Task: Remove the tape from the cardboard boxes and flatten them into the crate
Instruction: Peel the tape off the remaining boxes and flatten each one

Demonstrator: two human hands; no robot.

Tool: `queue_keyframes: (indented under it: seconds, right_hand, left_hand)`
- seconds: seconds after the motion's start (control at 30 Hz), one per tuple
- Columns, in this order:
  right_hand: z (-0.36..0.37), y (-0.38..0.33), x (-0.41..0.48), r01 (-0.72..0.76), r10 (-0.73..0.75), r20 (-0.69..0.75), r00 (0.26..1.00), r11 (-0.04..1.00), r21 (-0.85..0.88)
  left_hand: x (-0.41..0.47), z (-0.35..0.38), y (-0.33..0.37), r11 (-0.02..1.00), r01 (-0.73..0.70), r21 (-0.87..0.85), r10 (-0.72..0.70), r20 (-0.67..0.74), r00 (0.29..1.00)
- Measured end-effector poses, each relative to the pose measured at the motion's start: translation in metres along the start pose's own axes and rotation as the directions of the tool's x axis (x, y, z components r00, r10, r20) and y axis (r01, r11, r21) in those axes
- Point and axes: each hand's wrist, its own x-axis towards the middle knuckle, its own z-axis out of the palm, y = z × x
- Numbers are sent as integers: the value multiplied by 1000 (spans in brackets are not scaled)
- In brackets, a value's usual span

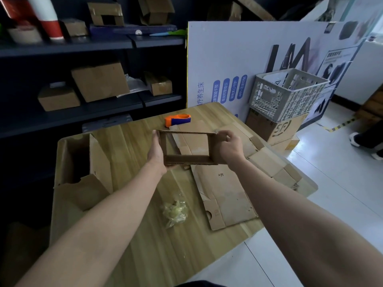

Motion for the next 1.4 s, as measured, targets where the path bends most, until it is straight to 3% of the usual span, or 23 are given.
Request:
queue_keyframes:
  seconds: [0.13, 0.23, 0.3, 0.37, 0.43, 0.63, 0.7, 0.77, 0.83, 0.87, 0.97, 1.1, 1.2, 1.3, 1.4]
  right_hand:
    - [1, -4, 3, -60, 67, -73, 995, 993, 100]
    - [2, 0, 9, -160, 186, -91, 978, 958, 239]
    - [7, -1, 8, -237, 274, -15, 962, 856, 459]
    - [17, -6, 1, -298, 293, 125, 948, 674, 676]
    - [31, -12, -6, -334, 263, 214, 941, 600, 727]
    - [50, -15, -2, -332, 306, 130, 943, 850, 409]
    - [45, -13, 6, -288, 272, 97, 958, 903, 318]
    - [40, -13, 14, -273, 274, 38, 961, 918, 287]
    - [37, -17, 19, -318, 332, 21, 943, 881, 350]
    - [37, -17, 22, -304, 325, 4, 946, 882, 360]
    - [34, -12, 34, -149, 160, -53, 986, 974, 170]
    - [25, -9, 59, -142, 140, 37, 990, 988, 57]
    - [24, -11, 92, -108, 127, 134, 983, 984, -145]
    - [22, -17, 127, -44, 89, 131, 987, 948, -314]
    - [21, -14, 169, -29, 96, 179, 979, 938, -345]
  left_hand:
    - [1, -13, 6, 986, 168, 17, -168, 172, 971]
    - [6, -24, 8, 981, 117, 152, -135, 113, 984]
    - [8, -23, 7, 965, 113, 237, -130, 59, 990]
    - [7, -18, 4, 958, 125, 258, -138, 33, 990]
    - [6, -12, 2, 960, 96, 263, -104, 15, 994]
    - [-2, -3, -4, 938, 69, 340, -97, 65, 993]
    - [9, -12, -2, 879, -5, 477, 43, -69, 997]
    - [15, -24, 5, 773, -82, 629, 254, -188, 949]
    - [23, -30, 12, 734, -177, 656, 348, -140, 927]
    - [29, -30, 13, 738, -212, 640, 329, -68, 942]
    - [41, -27, 12, 756, -186, 628, 194, 56, 979]
    - [57, -5, 6, 810, -158, 564, 183, 12, 983]
    - [73, 21, 8, 811, -118, 573, 190, -68, 979]
    - [94, 44, 15, 820, -52, 570, 128, -94, 987]
    - [117, 62, 20, 833, -10, 553, 80, -103, 992]
